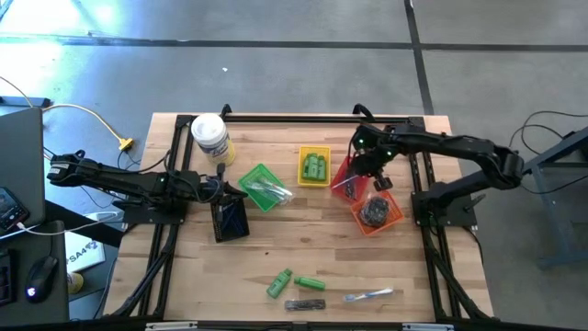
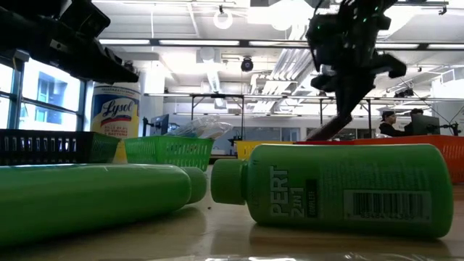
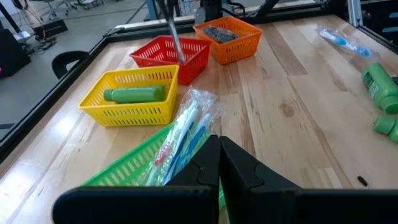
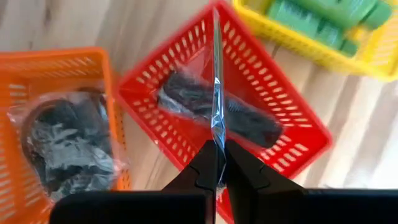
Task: Pick & Place Travel size toiletries
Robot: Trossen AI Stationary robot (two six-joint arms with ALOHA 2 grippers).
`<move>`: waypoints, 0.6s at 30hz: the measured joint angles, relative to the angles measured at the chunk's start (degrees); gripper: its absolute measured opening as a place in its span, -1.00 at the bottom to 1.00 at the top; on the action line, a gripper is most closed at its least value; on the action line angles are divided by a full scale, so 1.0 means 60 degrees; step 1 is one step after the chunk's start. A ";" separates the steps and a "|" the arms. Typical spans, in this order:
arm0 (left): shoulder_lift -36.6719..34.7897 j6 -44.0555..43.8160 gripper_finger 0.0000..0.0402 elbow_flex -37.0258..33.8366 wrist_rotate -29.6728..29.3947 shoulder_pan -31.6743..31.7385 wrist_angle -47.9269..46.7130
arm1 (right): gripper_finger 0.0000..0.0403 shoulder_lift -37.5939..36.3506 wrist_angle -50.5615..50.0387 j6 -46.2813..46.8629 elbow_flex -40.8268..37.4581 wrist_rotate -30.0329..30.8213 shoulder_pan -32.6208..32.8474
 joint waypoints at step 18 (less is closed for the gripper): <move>0.0004 -0.0328 -1.00 0.0000 0.0000 0.0000 -0.0452 | -0.92 0.1939 0.0447 -0.0770 -0.0031 -0.0307 -0.1010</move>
